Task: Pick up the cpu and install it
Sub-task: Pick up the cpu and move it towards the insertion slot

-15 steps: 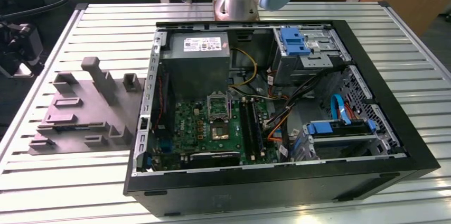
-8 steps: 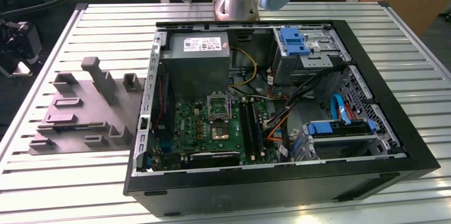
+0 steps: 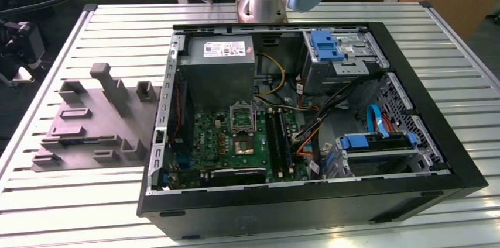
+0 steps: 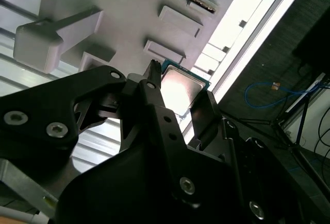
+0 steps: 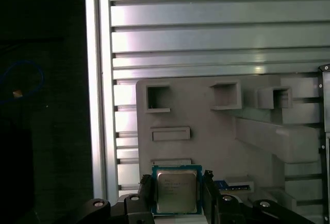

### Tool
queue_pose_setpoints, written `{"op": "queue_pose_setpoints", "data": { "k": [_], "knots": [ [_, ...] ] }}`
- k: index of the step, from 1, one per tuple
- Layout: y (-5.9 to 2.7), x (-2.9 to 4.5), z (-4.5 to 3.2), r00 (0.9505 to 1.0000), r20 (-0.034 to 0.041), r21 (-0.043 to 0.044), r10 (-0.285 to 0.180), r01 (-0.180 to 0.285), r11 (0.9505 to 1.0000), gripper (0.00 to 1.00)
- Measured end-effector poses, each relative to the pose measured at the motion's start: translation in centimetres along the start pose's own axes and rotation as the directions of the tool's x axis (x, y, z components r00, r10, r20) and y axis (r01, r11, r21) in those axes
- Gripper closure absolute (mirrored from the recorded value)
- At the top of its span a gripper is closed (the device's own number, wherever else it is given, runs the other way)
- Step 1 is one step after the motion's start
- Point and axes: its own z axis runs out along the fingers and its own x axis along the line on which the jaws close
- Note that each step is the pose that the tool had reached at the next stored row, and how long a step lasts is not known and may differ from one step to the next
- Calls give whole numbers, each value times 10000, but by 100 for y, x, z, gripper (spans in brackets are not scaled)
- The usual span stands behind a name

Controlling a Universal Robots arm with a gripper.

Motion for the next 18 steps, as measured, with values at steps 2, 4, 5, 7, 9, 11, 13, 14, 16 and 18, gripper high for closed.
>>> {"op": "queue_pose_setpoints", "data": {
  "k": [2, 4, 5, 7, 9, 11, 13, 14, 16, 18],
  "knots": [
    [0, 0, -11, 10000, 0, 0, 0, 0, 10000, 53],
    [1, 0, -21, 10000, 1, -1, 0, 0, 10000, 53],
    [1, 0, -27, 10000, 0, 0, 0, 0, 10000, 53],
    [1, -1, -36, 10000, 0, 0, 0, 0, 10000, 53],
    [1, -1, -47, 10000, 0, 1, -1, 1, 10000, 53],
    [2, -1, -57, 10000, 1, 1, 1, -1, 10000, 53],
    [2, -1, -67, 10000, 0, 2, 0, 0, 10000, 53],
    [3, -2, -71, 10000, 0, 2, 0, 0, 10000, 53],
    [3, -2, -78, 10000, 1, 3, 1, -1, 10000, 53],
    [3, -2, -85, 10000, 1, 4, 0, 0, 10000, 53]
  ]
}}
